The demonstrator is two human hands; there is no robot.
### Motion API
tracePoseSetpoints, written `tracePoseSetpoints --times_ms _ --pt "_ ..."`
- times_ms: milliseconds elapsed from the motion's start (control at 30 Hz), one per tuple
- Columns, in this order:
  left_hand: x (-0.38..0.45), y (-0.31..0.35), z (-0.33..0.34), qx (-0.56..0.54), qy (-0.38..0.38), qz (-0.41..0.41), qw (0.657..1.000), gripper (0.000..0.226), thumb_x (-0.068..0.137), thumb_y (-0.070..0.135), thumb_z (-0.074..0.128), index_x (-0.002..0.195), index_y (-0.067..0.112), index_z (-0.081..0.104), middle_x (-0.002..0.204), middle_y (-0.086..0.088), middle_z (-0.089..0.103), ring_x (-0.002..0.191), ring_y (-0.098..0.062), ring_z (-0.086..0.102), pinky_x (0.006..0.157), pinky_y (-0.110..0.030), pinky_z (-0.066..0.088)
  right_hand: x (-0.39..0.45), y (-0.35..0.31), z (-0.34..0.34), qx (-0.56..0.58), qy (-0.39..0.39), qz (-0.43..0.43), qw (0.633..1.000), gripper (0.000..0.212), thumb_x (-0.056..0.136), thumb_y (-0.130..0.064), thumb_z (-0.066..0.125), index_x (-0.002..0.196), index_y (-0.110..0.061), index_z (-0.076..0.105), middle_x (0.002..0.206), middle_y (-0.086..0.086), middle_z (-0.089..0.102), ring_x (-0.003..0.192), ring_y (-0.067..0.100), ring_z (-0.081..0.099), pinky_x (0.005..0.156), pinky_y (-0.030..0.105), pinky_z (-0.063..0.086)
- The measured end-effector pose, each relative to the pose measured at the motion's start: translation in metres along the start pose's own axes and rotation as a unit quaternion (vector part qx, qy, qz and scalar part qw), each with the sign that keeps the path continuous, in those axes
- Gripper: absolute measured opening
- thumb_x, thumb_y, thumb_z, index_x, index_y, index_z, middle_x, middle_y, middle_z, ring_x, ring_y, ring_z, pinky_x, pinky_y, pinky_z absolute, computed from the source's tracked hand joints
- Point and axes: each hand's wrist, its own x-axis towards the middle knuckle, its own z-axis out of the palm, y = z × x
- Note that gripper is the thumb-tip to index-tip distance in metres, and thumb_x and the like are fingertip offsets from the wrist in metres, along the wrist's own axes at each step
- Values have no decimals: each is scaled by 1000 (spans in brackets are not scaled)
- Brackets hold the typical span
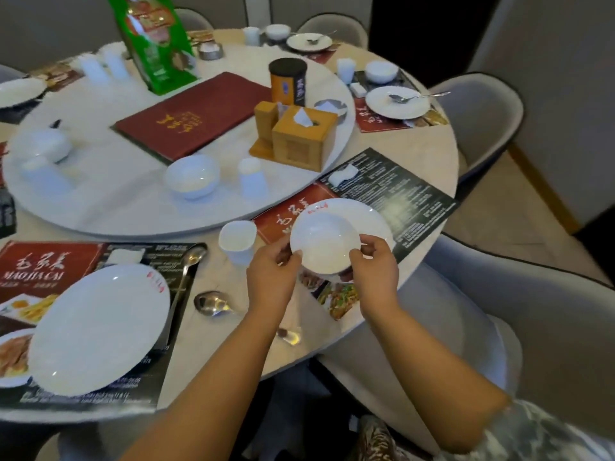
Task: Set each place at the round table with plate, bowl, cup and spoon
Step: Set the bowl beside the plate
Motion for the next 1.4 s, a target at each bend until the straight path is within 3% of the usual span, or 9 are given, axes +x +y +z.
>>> tracePoseSetpoints --times_ms 67,133,400,500,767,967,1067,1167,1400 --pt "16 11 16 -17 -25 -2 1000 37 92 20 61 128 24 64 121 6 68 107 -11 62 92 -25 48 17 -5 -8 22 17 12 1000 30 90 -10 54 118 -19 57 110 4 63 56 20 66 57 32 57" --pt "38 23 37 -14 -50 -4 999 37 93 21 61 129 24 63 129 6 64 114 -13 58 96 -27 42 41 -9 -16 35 38 22 998 33 90 -9 53 120 -20 59 110 5 65 52 18 65 52 27 55" --pt "120 59 117 -65 -144 -37 987 45 86 6 52 120 30 69 118 8 69 109 -12 59 84 -26 45 139 -22 -40 64 110 42 991 29 90 -6 54 113 -23 60 105 5 70 71 22 68 56 32 57" --pt "140 65 142 -56 -164 -42 984 41 87 10 53 120 30 69 119 9 70 115 -14 59 97 -33 48 170 -18 -45 50 118 53 990 31 92 -7 54 119 -21 60 111 6 68 86 27 69 62 35 60" --pt "155 60 166 -22 -157 -69 985 39 96 10 47 127 26 63 134 4 60 123 -20 54 106 -43 44 199 -2 -48 13 111 68 991 36 96 -11 53 131 -19 57 124 5 64 96 28 68 48 14 49" --pt "156 54 158 16 -156 -23 987 38 97 10 47 129 24 62 133 4 61 125 -16 53 107 -33 41 193 -5 -48 -1 107 60 992 43 96 -21 58 138 -21 49 116 1 63 95 26 69 66 28 60" --pt "147 42 137 128 -102 70 984 37 96 11 52 131 21 60 133 0 59 123 -16 52 95 -24 41 171 -1 -42 0 133 81 988 29 93 -28 62 118 -22 50 109 2 64 95 20 65 83 36 56" --pt "132 19 109 209 -25 78 975 35 93 15 56 127 23 61 131 -2 56 121 -22 48 99 -36 41 139 8 -33 -46 93 62 993 12 93 -17 59 104 -21 57 103 0 62 95 16 59 79 27 45" --pt "120 -7 81 216 -22 28 976 38 93 18 56 130 24 60 132 -2 54 121 -24 53 102 -44 46 112 14 -11 -114 51 31 992 30 93 -5 50 118 -14 64 122 4 60 111 21 56 94 31 45"
